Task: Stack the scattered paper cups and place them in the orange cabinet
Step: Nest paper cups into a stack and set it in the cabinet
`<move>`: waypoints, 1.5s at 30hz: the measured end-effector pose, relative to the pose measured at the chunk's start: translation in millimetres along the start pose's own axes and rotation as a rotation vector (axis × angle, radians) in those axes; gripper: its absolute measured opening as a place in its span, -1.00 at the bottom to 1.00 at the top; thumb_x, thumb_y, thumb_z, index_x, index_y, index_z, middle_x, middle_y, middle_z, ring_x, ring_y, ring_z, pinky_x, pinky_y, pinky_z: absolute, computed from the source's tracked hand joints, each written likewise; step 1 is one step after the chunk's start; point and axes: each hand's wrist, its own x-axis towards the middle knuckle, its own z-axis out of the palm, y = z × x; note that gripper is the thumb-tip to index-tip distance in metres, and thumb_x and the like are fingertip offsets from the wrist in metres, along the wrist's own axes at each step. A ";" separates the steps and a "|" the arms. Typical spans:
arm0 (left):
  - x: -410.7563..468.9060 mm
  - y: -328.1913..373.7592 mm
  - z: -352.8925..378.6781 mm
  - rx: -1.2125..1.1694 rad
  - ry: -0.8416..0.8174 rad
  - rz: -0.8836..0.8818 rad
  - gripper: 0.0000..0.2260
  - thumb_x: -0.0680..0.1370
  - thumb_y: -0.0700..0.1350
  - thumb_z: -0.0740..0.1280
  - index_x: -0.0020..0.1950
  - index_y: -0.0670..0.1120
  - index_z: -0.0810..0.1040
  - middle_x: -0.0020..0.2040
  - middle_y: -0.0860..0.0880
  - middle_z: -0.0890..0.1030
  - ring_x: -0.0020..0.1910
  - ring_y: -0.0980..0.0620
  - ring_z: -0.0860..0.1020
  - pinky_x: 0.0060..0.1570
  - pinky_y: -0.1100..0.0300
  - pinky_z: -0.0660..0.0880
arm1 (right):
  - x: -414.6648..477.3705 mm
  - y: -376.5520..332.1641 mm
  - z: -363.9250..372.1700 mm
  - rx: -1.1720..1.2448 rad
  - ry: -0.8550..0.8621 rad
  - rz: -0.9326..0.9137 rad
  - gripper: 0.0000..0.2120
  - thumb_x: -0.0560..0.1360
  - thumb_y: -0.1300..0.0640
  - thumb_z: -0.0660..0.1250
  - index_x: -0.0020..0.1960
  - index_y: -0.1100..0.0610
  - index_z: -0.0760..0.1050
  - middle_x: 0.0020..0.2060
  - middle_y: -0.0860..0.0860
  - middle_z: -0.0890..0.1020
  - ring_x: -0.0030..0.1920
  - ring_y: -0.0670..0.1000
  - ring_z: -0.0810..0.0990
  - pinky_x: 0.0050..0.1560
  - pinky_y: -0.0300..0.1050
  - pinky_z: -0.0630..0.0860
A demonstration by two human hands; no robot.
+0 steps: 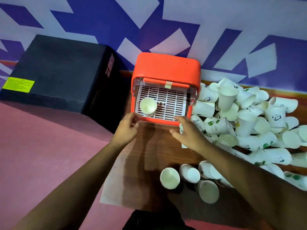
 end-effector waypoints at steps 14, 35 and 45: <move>-151.2 -3.0 111.7 0.169 -0.567 0.134 -0.11 0.31 0.24 0.50 0.56 0.05 0.24 0.39 0.00 0.36 0.40 0.00 0.39 0.40 0.08 0.38 | -142.5 66.9 4.7 -0.321 -0.232 -0.099 -0.37 0.46 -0.09 0.37 0.46 0.08 0.30 0.38 -0.01 0.35 0.41 0.04 0.33 0.34 -0.10 0.33; -137.5 62.9 55.7 -0.431 0.076 -0.023 -0.41 0.32 0.14 0.58 0.26 0.03 0.47 0.17 0.08 0.58 0.18 0.12 0.55 0.06 0.32 0.52 | -115.1 26.7 -34.1 0.935 0.133 0.328 -0.84 0.46 0.19 0.44 0.01 0.08 0.52 0.09 0.27 0.63 -0.08 0.08 0.63 0.04 0.04 0.60; -107.3 93.8 17.5 -0.782 -0.040 0.027 -0.48 0.40 0.01 0.51 0.25 -0.18 0.47 0.16 -0.05 0.62 0.15 0.02 0.58 0.04 0.17 0.55 | -72.9 -29.2 -39.4 0.856 -0.119 0.069 -0.35 0.52 0.22 0.39 0.44 -0.29 0.27 0.12 0.01 0.67 0.13 -0.06 0.64 0.18 -0.15 0.55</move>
